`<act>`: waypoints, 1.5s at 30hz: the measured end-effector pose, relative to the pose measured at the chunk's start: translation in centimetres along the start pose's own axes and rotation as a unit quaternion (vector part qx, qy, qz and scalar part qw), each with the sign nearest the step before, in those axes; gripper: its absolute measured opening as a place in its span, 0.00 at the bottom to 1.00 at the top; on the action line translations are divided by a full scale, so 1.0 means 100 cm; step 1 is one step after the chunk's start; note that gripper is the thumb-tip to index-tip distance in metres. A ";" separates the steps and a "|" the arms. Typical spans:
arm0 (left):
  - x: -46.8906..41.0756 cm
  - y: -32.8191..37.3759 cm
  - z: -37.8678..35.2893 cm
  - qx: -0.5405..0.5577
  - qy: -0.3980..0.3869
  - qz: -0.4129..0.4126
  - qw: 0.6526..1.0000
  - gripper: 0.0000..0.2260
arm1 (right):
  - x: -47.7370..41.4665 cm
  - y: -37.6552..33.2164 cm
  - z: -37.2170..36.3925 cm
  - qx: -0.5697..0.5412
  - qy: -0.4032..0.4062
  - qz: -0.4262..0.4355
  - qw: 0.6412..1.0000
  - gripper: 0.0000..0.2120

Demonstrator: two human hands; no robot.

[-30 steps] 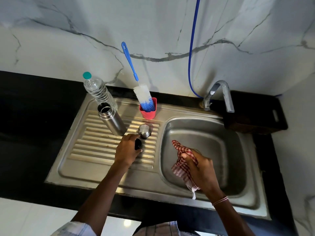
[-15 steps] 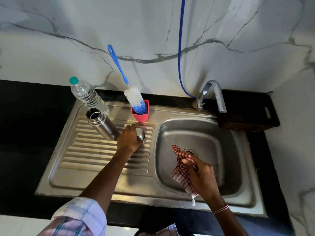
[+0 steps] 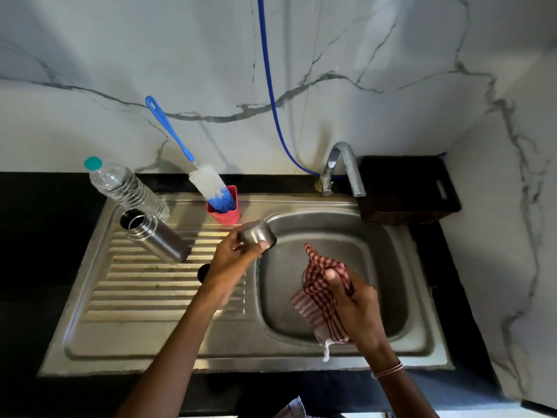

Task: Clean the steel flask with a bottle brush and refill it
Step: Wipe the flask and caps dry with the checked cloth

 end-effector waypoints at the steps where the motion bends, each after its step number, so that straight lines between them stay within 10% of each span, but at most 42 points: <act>1: 0.011 0.006 -0.010 0.055 -0.015 0.010 0.998 0.22 | -0.002 -0.009 0.002 -0.011 0.008 0.010 1.000 0.16; 13: 0.057 0.043 -0.080 0.226 -0.011 0.115 0.967 0.22 | -0.001 -0.041 0.025 0.081 0.044 0.255 0.963 0.21; 29: 0.063 0.041 -0.092 0.238 0.028 0.092 0.966 0.08 | 0.018 -0.033 0.042 0.096 0.136 0.242 0.956 0.20; 33: 0.067 0.034 -0.101 0.173 0.091 0.036 0.980 0.14 | 0.023 -0.041 0.026 0.279 0.106 0.340 0.892 0.19; 40: 0.084 0.039 -0.111 0.107 0.083 -0.049 0.990 0.08 | 0.022 -0.031 0.020 0.346 0.065 0.338 0.873 0.36; 45: 0.085 0.038 -0.112 -0.019 0.038 -0.094 0.995 0.09 | 0.011 -0.045 0.022 0.342 0.058 0.290 0.892 0.26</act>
Point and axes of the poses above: each hand's wrist, its own x-axis away from the middle knuckle, its own z-axis out of the back of the hand, y = z × x, the point moved 1 cm from there along -x, towards the middle knuckle, and after that the axes turned 2 degrees about z, right-handed, at the moved point
